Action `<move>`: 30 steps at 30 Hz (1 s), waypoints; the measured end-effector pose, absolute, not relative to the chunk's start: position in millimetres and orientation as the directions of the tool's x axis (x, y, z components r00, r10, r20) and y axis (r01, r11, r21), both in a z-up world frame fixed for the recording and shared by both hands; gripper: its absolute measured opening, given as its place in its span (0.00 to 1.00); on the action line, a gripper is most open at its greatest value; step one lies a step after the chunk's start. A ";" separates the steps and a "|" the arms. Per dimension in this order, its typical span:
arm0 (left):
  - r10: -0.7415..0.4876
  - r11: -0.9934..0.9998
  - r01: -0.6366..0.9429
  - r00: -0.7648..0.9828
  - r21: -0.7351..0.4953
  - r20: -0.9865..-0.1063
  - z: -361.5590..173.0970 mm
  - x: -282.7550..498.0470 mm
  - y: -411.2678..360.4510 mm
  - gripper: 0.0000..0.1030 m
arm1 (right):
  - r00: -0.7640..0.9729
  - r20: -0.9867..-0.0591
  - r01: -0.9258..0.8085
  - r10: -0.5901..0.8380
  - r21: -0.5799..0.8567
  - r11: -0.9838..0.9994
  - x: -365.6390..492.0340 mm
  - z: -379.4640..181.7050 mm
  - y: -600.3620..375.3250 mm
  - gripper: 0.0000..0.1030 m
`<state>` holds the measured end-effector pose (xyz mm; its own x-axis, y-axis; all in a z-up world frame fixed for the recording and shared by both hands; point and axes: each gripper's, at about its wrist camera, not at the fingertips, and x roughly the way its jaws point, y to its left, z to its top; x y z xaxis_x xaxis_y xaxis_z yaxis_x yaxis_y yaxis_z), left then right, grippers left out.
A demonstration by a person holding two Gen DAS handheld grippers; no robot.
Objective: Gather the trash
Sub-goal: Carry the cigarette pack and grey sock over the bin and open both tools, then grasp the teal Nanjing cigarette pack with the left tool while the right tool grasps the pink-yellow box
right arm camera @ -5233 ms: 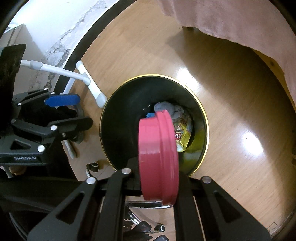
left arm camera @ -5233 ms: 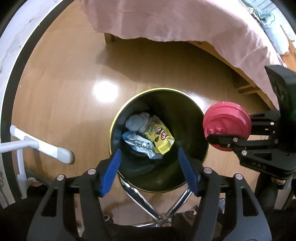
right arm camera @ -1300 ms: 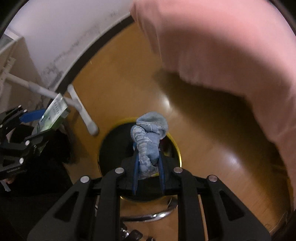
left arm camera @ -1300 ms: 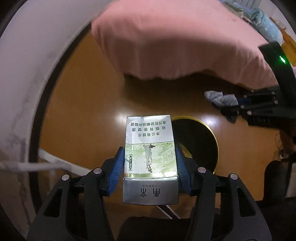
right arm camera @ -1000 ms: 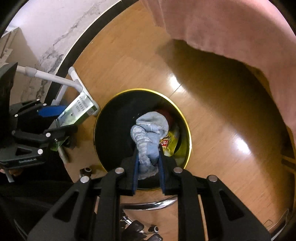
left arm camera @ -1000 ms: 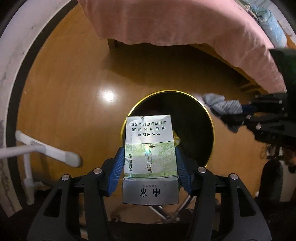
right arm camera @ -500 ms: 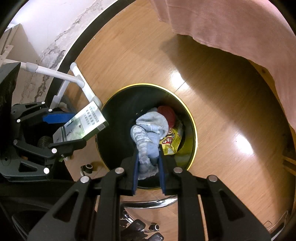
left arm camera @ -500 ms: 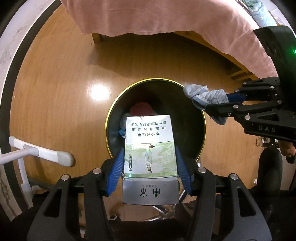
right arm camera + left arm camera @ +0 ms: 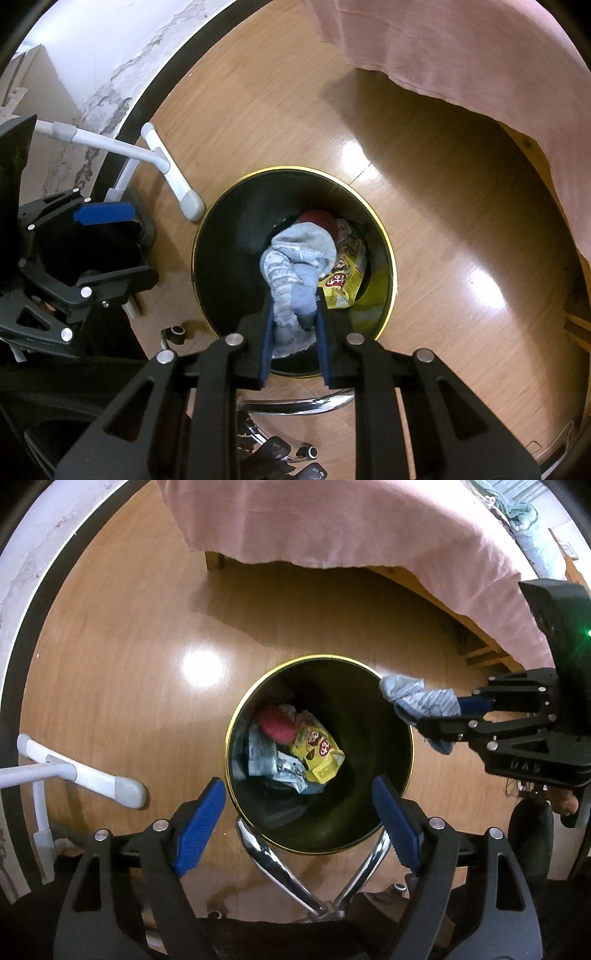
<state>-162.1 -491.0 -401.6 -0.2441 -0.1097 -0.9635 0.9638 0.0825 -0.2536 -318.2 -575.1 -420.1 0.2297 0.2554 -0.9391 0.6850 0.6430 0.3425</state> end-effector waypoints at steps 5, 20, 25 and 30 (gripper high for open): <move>-0.170 0.100 0.967 -0.217 -0.236 -0.961 -387.7 -155.0 -493.8 0.80 | 0.253 -0.941 0.681 0.226 0.339 0.649 -318.5 -412.8 -574.8 0.62; -0.552 0.018 0.990 0.124 0.137 -0.825 -203.3 -143.5 -481.4 0.89 | 0.343 -0.917 0.707 -0.204 0.109 0.698 -325.5 -259.2 -629.3 0.62; -0.654 0.050 0.984 0.161 0.170 -0.739 -110.5 -132.0 -409.5 0.89 | 0.504 -0.820 0.630 -0.272 0.133 0.765 -277.7 -157.8 -613.3 0.63; -0.641 0.296 0.946 0.299 0.131 -0.707 -42.9 -48.1 -308.7 0.90 | 0.683 -0.725 0.347 -0.089 0.215 0.913 -173.9 -90.9 -536.9 0.64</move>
